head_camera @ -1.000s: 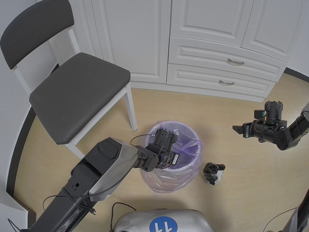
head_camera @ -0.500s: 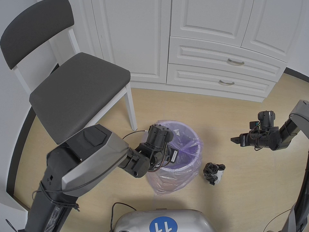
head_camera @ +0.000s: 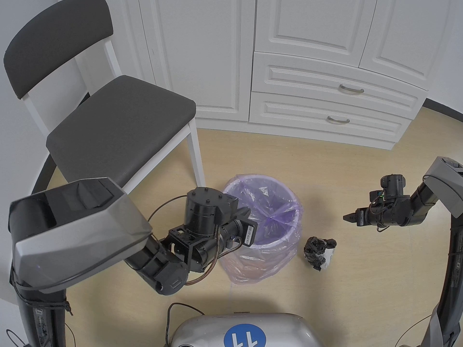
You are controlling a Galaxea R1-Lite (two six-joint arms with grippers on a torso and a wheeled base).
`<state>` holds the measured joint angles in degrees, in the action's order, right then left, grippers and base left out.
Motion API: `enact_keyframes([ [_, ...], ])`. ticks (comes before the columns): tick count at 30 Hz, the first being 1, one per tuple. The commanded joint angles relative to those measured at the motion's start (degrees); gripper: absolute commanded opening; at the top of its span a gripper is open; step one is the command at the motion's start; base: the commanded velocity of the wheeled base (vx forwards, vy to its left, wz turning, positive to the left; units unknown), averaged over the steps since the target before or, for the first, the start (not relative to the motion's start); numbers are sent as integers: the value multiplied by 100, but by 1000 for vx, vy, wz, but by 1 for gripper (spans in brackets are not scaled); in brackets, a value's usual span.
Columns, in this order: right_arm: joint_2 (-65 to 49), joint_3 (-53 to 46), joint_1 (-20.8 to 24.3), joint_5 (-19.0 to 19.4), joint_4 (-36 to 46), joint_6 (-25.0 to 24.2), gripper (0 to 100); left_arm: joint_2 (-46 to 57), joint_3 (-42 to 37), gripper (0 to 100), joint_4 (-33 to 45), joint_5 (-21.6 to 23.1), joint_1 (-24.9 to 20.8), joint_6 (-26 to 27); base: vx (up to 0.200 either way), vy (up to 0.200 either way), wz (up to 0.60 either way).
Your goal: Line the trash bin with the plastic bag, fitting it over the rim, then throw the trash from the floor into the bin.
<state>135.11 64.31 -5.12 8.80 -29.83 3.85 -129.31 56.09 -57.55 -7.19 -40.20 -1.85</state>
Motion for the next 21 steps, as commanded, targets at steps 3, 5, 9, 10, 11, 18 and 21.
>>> enact_keyframes([
  [3,235,82,125,16,65,-7,100,529,-1003,0,-1074,-10,-102,36,0,0,0],
  [5,358,152,301,25,74,-34,100,538,-1232,0,-1320,-10,-128,36,0,0,0],
  [9,710,293,758,8,39,-78,100,520,-1724,0,-1874,-10,-137,36,0,0,0],
  [10,754,319,811,8,30,-78,100,512,-1794,0,-1962,-10,-137,36,0,0,0],
  [11,789,346,855,16,21,-86,100,503,-1847,0,-2050,-10,-137,27,0,0,0],
  [18,1228,733,1031,-36,47,-280,100,257,-2550,0,-3016,-10,-154,18,0,0,0],
  [21,1246,882,1022,-28,258,-289,100,222,-2709,0,-3051,-19,-181,27,0,0,0],
])
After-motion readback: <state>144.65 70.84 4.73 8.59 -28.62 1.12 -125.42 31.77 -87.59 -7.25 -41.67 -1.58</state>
